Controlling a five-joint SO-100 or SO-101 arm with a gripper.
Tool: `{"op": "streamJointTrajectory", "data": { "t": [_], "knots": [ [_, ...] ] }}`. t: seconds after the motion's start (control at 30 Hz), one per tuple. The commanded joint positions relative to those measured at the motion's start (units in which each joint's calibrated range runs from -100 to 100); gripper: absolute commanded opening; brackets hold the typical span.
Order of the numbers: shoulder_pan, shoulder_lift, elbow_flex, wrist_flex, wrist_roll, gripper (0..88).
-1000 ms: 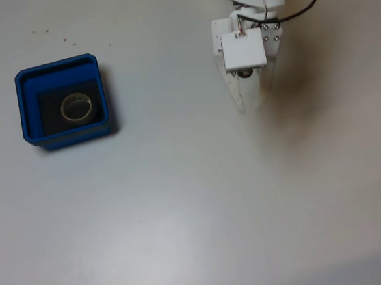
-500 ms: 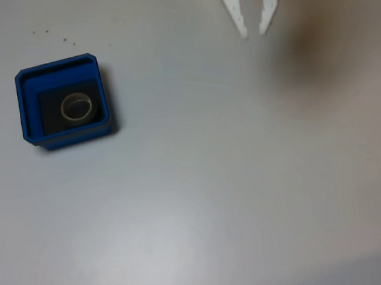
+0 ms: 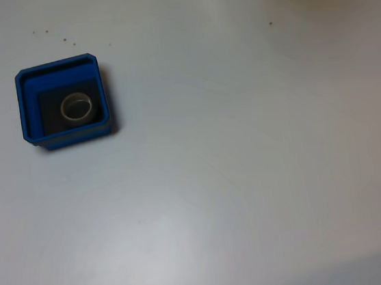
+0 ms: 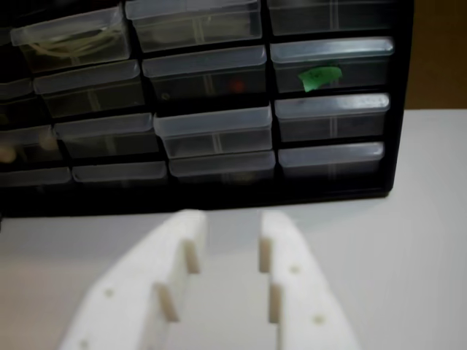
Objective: Pick the black tape roll and drop it in the blue box
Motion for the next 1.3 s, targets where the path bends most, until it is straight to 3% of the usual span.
{"op": "streamJointTrajectory", "data": {
  "t": [0.0, 0.57, 1.27],
  "knots": [
    [0.59, -6.09, -0.11, -0.26, -0.11, 0.9],
    [0.59, -20.14, 3.31, -0.18, -0.11, 0.9],
    [0.3, -47.56, 56.41, -0.18, 0.41, 0.9]
  ]
}}
